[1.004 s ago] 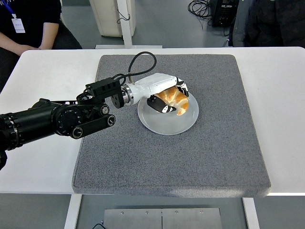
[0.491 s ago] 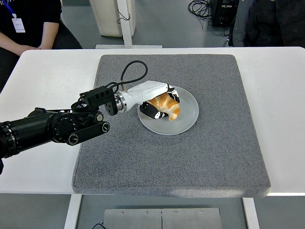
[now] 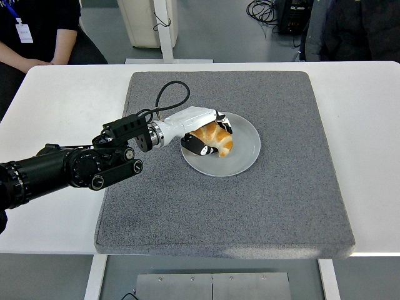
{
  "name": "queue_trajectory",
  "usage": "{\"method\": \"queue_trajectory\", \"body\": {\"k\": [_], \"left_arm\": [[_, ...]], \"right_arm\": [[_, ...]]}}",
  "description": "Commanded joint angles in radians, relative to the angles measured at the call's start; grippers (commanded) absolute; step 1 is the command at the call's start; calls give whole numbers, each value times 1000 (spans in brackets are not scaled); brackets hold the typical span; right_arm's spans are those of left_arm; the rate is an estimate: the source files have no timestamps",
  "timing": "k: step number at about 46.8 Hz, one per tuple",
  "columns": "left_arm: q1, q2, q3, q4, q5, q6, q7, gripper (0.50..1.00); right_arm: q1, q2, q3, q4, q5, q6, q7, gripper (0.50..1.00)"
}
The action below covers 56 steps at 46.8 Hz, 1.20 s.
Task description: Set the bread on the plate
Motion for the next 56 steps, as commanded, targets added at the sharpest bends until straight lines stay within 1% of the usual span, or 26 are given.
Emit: {"method": "queue_trajectory", "body": {"k": [1, 30, 37, 40, 47, 51, 56], "left_arm": [[-1, -1, -2, 5, -2, 0, 0, 500], [19, -21, -8, 8, -39, 2, 2, 500], [18, -21, -8, 8, -63, 2, 2, 551], [18, -21, -8, 8, -65, 2, 2, 560], [18, -21, -8, 8, -66, 2, 2, 617], [19, -21, -8, 8, -66, 2, 2, 669], [19, -21, -11, 8, -68, 2, 2, 748]], "right_arm": [[0, 0, 0, 0, 0, 0, 0, 1000], [0, 0, 0, 2, 0, 0, 0, 1000], [0, 0, 0, 2, 0, 0, 0, 1000], [0, 0, 0, 2, 0, -1, 0, 1000], [0, 0, 0, 2, 0, 0, 0, 1000], [0, 0, 0, 2, 0, 0, 0, 1000], [0, 0, 0, 2, 0, 0, 0, 1000]]}}
